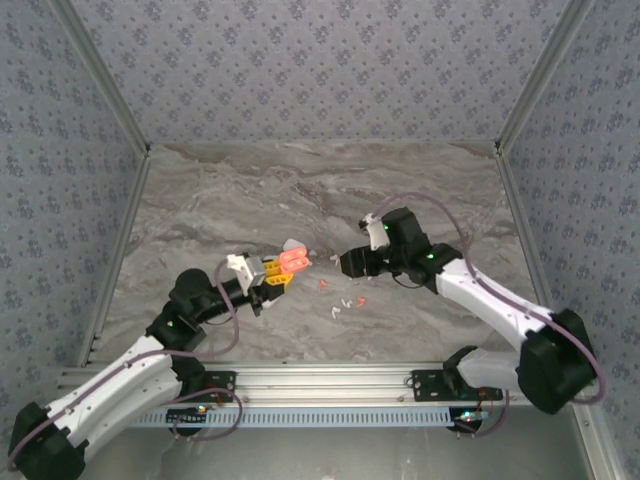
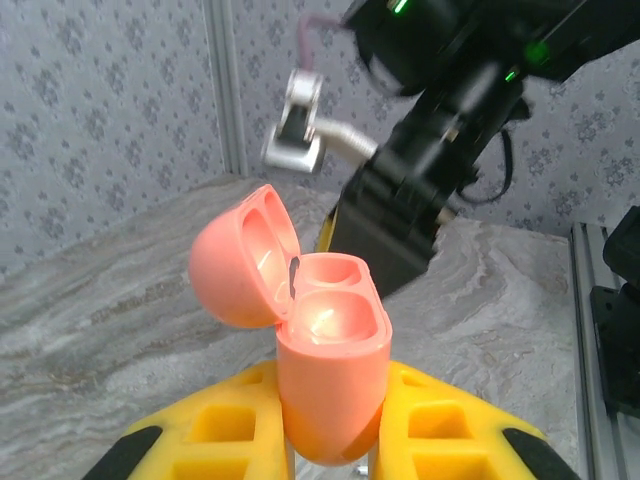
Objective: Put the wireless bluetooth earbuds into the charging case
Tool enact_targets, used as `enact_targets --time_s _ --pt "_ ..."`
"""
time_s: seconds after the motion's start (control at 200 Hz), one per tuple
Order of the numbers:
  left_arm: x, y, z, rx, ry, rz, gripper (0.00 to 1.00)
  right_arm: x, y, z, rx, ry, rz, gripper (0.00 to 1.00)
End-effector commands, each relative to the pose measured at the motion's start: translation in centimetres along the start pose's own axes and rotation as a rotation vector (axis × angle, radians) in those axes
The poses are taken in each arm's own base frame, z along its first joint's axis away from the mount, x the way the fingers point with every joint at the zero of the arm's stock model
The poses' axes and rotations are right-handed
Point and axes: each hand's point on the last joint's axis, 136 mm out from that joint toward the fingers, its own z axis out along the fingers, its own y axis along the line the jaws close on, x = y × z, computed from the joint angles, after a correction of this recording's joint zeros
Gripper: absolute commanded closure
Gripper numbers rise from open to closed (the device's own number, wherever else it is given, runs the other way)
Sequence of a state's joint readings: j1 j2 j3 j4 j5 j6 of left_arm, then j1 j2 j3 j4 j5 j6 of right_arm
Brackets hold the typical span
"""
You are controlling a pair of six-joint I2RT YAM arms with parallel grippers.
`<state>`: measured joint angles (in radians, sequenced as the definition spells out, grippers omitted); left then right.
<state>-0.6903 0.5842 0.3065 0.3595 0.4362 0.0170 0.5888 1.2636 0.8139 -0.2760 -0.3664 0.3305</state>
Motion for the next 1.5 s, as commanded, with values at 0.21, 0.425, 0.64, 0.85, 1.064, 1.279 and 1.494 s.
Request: enact_targets --time_s 0.21,0.425,0.64,0.85,1.064,1.279,1.494 --pt "-1.5 -0.4 -1.9 -0.031 -0.063 0.076 1.0 1.9 0.4 6.9 -0.013 0.188 -0.068 0.45" --pt "-1.7 -0.4 -1.9 -0.033 -0.065 0.072 1.0 2.2 0.1 9.8 0.004 0.245 -0.103 0.49" --pt "-1.7 -0.3 -1.8 -0.037 -0.062 0.068 1.0 3.0 -0.3 11.7 0.027 0.294 -0.128 0.5" --pt "-1.7 -0.2 -1.8 -0.041 -0.06 0.068 1.0 4.1 -0.4 12.8 0.032 0.342 -0.136 0.51" --pt "-1.6 -0.2 -1.8 -0.042 -0.055 0.065 1.0 5.2 -0.8 12.8 0.043 0.38 -0.134 0.54" --pt "-1.7 -0.1 -1.8 -0.044 -0.055 0.065 1.0 6.0 -1.1 12.3 0.056 0.404 -0.13 0.59" --pt "-1.7 -0.1 -1.8 -0.045 -0.051 0.063 1.0 6.6 -1.1 12.0 0.062 0.421 -0.133 0.66"
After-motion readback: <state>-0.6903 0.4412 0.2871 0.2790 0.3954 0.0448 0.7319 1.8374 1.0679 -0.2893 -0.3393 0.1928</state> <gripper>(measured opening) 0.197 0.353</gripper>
